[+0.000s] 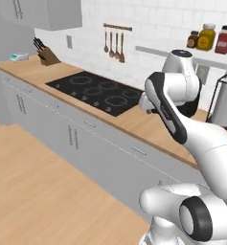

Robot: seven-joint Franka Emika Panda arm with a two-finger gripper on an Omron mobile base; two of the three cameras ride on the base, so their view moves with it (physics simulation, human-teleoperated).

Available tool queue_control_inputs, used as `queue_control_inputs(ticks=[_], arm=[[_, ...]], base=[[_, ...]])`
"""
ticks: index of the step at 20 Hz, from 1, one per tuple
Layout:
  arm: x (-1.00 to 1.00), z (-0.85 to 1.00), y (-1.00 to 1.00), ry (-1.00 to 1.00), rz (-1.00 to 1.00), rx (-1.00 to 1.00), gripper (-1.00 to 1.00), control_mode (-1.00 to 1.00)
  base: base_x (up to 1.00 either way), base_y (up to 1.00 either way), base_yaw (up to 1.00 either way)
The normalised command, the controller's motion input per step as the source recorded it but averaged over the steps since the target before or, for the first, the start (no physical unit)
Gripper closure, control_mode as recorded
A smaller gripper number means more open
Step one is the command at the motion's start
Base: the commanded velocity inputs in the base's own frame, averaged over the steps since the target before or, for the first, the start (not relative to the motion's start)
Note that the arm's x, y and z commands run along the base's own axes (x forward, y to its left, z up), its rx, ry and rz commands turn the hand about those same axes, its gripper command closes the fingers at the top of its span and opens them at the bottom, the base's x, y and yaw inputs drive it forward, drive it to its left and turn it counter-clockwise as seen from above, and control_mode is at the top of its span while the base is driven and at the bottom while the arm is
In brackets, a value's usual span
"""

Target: Take a straw from the drawer in front and place it inside the glass cup on the dining counter.

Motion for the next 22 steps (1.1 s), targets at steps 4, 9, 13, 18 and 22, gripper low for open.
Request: queue_control_inputs(ticks=[4, 9, 13, 18, 22], arm=[[0.0, 0.0, 0.0, 0.0, 0.0, 0.0, -1.0, 1.0], [0.0, 0.0, 0.0, 0.0, 0.0, 0.0, -1.0, 1.0], [0.0, 0.0, -0.15, 0.0, 0.19, 0.02, -1.0, -1.0], [0.0, 0.0, 0.8, -0.04, 0.04, -0.14, -1.0, -1.0], [0.0, -0.16, 0.97, -0.06, 0.0, -0.32, -1.0, -1.0]], base=[[0.0, -0.83, 0.27], [0.0, -0.77, 0.27], [0.0, -0.15, 0.07], [0.0, 0.0, 0.0], [0.0, 0.0, 0.0]])
